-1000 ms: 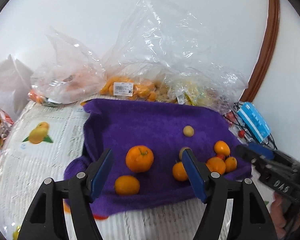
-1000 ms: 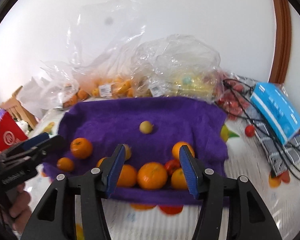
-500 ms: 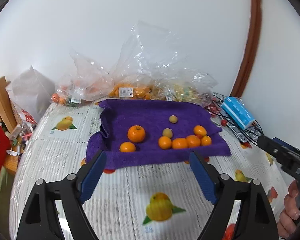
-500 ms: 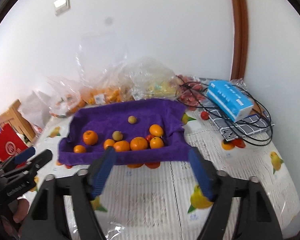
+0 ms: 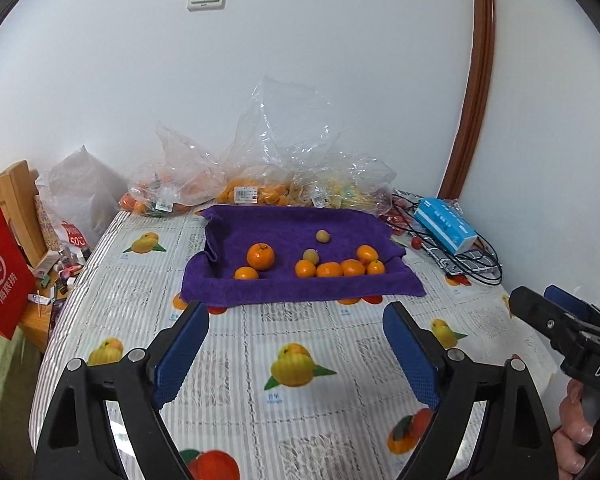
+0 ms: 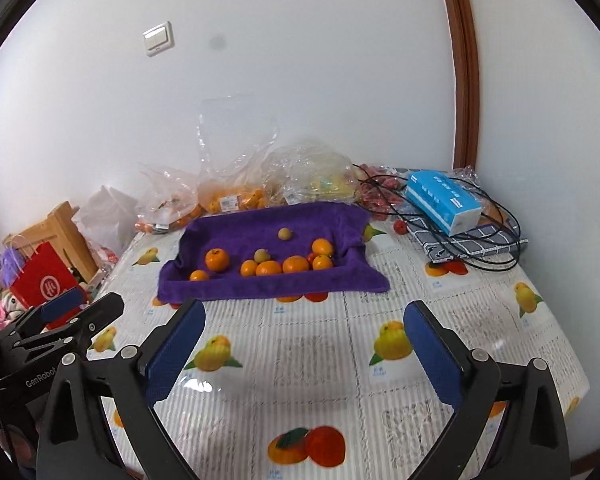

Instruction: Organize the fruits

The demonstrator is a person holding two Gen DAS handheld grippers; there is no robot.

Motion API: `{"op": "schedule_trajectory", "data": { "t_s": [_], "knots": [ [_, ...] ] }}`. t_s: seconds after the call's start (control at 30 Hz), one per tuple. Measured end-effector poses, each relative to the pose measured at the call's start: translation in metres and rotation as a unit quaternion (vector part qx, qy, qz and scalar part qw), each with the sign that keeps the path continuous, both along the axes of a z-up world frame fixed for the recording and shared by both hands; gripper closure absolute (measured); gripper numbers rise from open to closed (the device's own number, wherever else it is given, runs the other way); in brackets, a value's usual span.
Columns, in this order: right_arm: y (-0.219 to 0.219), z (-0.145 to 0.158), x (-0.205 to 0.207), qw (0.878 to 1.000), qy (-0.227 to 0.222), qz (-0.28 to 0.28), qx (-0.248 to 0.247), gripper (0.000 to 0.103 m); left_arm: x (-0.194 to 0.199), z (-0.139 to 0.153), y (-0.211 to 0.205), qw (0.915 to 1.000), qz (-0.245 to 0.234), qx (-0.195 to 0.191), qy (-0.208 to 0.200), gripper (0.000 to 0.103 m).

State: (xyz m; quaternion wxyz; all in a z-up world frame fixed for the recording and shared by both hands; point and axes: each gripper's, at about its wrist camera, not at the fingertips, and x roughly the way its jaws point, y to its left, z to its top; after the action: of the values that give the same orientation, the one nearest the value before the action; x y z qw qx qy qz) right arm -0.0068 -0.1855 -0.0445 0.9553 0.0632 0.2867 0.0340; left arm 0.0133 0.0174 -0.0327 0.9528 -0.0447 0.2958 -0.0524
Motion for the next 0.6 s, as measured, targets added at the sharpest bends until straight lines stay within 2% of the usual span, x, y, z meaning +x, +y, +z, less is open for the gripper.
{"op": "schedule_trajectory", "data": {
  "t_s": [0.23, 0.6],
  "knots": [
    [0.001, 0.002, -0.020, 1.000, -0.006, 0.001, -0.015, 0.004, -0.008, -0.001, -0.004, 1.0000, 0.005, 0.006, 0.004, 0.014],
    [-0.001, 0.000, -0.025, 1.000, -0.006, -0.007, -0.018, 0.004, -0.011, 0.001, 0.001, 0.9998, 0.018, 0.006, 0.001, 0.014]
  ]
}}
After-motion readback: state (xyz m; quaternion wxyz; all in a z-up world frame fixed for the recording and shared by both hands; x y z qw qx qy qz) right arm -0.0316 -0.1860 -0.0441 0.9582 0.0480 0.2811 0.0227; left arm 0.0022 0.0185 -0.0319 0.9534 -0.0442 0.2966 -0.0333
